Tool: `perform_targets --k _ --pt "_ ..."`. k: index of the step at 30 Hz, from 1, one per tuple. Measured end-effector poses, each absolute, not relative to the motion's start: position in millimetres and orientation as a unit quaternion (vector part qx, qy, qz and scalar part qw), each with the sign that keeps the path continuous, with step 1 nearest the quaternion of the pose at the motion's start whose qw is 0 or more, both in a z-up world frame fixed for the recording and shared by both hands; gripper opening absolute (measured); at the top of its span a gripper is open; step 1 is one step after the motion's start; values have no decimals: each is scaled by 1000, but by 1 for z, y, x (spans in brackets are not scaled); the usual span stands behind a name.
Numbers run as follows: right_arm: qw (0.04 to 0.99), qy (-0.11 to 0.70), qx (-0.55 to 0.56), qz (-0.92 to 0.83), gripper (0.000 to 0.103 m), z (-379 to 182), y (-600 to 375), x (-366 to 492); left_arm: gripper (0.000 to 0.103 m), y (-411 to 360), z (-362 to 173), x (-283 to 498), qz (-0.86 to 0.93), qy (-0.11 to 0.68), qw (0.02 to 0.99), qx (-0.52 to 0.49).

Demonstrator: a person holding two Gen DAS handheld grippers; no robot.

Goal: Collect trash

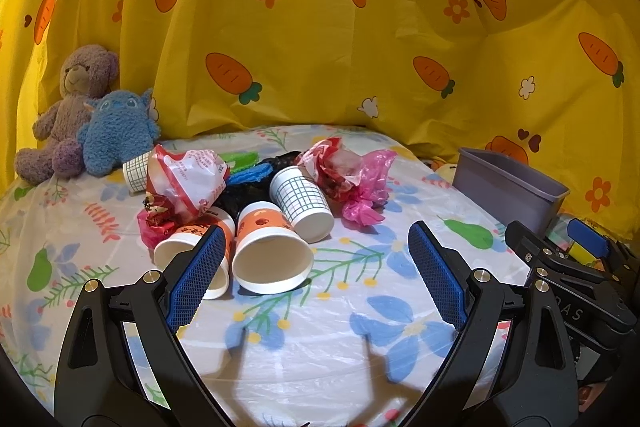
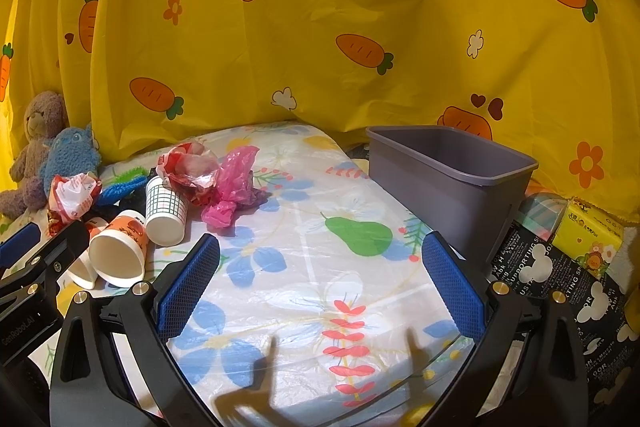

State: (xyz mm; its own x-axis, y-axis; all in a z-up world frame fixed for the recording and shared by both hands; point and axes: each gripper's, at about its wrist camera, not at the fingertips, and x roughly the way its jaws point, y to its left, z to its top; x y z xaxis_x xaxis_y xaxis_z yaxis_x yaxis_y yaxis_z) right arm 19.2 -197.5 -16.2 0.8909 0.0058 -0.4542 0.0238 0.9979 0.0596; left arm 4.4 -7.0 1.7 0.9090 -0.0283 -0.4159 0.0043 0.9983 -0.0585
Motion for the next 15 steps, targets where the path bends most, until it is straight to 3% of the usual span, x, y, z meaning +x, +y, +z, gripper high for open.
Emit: perform_targets --k 15 --pt "972 233 33 -10 98 -14 -199 19 91 -7 1 5 -9 215 976 -29"
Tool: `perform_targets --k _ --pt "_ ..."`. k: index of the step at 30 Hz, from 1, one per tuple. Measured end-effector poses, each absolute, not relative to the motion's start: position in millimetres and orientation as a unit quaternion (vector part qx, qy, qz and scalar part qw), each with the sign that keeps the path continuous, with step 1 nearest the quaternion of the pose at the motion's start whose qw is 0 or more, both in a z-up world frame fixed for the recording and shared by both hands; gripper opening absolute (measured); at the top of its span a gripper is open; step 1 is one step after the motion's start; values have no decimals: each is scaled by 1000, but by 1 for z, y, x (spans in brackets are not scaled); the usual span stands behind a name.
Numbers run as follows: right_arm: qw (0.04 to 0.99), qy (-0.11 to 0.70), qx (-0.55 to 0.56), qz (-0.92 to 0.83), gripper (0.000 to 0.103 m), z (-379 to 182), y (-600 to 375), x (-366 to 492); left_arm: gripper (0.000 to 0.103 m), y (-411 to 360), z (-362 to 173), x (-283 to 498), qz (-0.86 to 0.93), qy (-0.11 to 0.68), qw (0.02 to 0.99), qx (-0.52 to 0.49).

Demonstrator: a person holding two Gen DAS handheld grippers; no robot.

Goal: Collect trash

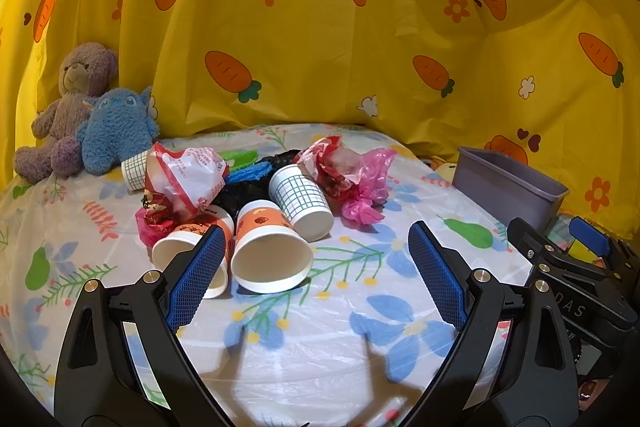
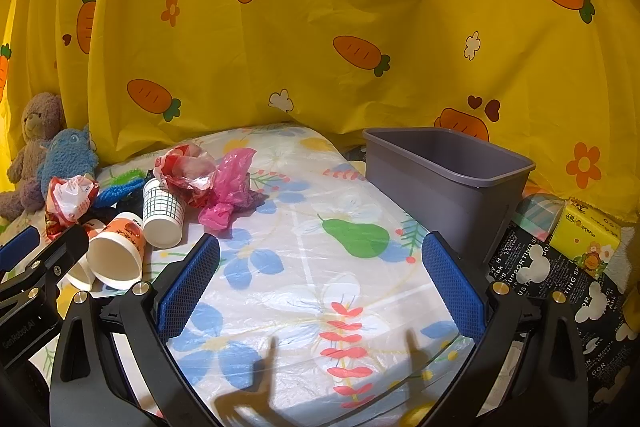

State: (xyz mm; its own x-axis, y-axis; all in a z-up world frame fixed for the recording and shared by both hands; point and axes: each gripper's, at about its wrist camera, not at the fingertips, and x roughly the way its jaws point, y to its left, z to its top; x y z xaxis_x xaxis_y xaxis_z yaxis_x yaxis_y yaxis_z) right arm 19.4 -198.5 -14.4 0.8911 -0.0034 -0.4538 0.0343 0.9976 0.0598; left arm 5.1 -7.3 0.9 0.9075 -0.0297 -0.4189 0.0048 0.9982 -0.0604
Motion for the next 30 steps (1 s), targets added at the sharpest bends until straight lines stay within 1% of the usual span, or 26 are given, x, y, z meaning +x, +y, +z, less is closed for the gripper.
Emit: perform_targets --k 30 --pt "973 228 34 -15 98 -12 -203 20 91 -9 -1 7 -11 214 976 -29"
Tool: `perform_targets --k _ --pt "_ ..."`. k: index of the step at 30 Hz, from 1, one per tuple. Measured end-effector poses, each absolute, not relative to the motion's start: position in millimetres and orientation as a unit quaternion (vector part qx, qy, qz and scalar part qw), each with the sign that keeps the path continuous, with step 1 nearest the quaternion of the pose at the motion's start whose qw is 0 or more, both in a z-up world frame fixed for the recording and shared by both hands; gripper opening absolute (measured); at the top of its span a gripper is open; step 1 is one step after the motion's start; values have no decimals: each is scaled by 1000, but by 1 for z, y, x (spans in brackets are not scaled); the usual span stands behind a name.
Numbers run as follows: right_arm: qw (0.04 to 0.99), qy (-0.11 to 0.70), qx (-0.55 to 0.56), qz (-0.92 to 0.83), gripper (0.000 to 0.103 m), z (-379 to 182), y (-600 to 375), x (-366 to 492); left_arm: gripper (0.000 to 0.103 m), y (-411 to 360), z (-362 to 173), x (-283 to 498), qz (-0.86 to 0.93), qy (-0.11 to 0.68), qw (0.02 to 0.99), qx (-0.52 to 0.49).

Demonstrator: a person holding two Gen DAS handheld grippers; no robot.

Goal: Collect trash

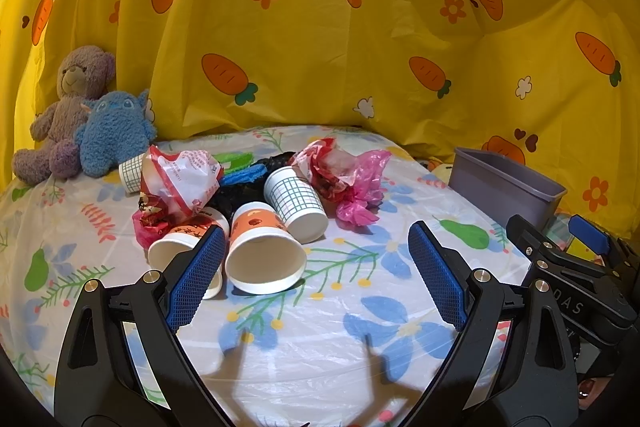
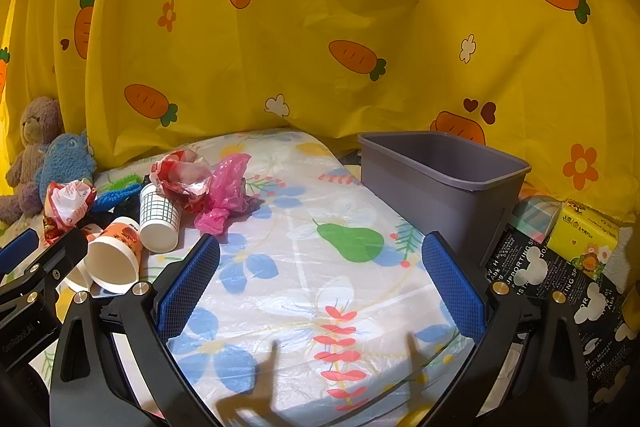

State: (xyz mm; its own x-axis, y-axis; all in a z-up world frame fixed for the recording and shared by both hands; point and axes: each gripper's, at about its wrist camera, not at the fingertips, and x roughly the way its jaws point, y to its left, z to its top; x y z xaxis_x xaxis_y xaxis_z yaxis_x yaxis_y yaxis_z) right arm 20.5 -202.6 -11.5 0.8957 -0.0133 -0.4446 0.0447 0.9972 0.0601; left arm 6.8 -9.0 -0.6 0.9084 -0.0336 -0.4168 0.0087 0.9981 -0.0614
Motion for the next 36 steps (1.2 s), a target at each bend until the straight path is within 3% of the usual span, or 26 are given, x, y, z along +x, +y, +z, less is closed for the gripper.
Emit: perform_targets --k 36 --pt "975 221 24 -13 98 -7 -196 24 91 -12 -1 8 -12 212 977 -30"
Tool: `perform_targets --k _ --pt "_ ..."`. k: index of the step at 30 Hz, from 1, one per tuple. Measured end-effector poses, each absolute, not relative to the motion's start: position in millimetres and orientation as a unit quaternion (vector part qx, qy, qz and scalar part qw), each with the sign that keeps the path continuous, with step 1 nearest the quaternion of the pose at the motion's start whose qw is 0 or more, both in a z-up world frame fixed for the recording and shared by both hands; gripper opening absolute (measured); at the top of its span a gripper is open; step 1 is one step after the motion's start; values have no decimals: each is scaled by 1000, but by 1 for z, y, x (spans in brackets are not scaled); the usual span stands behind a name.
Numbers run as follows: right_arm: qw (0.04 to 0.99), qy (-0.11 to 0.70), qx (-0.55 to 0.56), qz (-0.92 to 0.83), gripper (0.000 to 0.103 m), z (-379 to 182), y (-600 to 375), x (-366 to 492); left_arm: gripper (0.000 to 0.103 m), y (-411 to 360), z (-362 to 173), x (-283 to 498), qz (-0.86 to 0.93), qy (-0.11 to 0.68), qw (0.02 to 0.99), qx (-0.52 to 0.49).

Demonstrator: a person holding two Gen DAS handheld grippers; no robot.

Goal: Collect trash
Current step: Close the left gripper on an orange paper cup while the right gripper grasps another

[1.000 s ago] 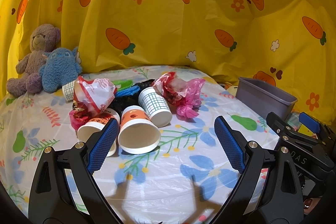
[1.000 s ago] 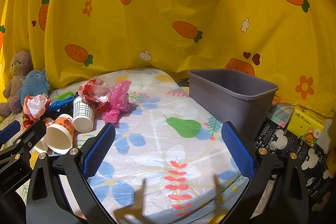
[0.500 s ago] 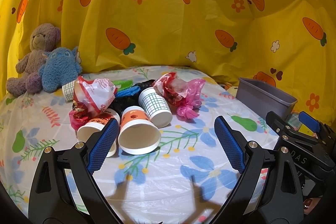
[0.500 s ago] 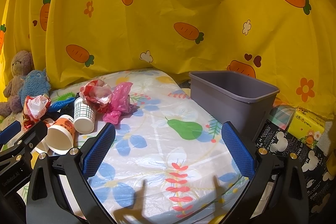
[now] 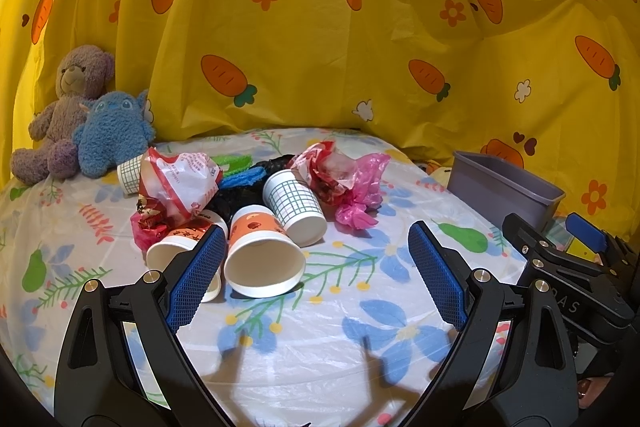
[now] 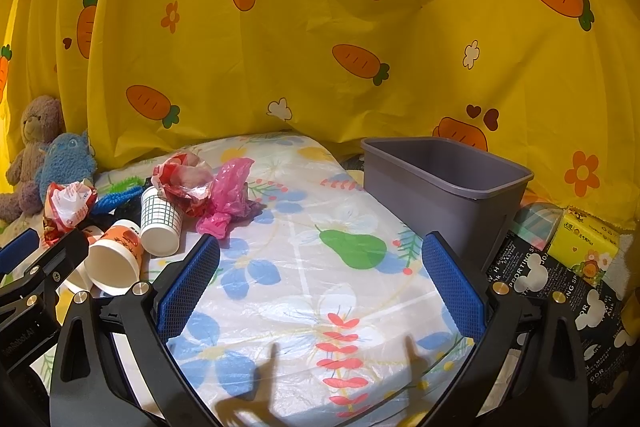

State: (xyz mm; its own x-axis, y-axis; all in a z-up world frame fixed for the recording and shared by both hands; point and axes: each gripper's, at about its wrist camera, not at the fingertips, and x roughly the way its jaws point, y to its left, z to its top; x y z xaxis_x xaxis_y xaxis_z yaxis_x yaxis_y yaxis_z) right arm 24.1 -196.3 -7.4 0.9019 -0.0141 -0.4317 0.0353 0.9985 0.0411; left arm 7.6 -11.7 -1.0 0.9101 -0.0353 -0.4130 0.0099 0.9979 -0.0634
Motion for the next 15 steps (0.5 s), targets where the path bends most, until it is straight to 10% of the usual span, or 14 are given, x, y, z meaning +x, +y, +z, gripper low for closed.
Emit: perform_targets --k 15 --pt "971 233 2 53 94 -21 -173 39 91 38 -11 2 45 207 975 -60"
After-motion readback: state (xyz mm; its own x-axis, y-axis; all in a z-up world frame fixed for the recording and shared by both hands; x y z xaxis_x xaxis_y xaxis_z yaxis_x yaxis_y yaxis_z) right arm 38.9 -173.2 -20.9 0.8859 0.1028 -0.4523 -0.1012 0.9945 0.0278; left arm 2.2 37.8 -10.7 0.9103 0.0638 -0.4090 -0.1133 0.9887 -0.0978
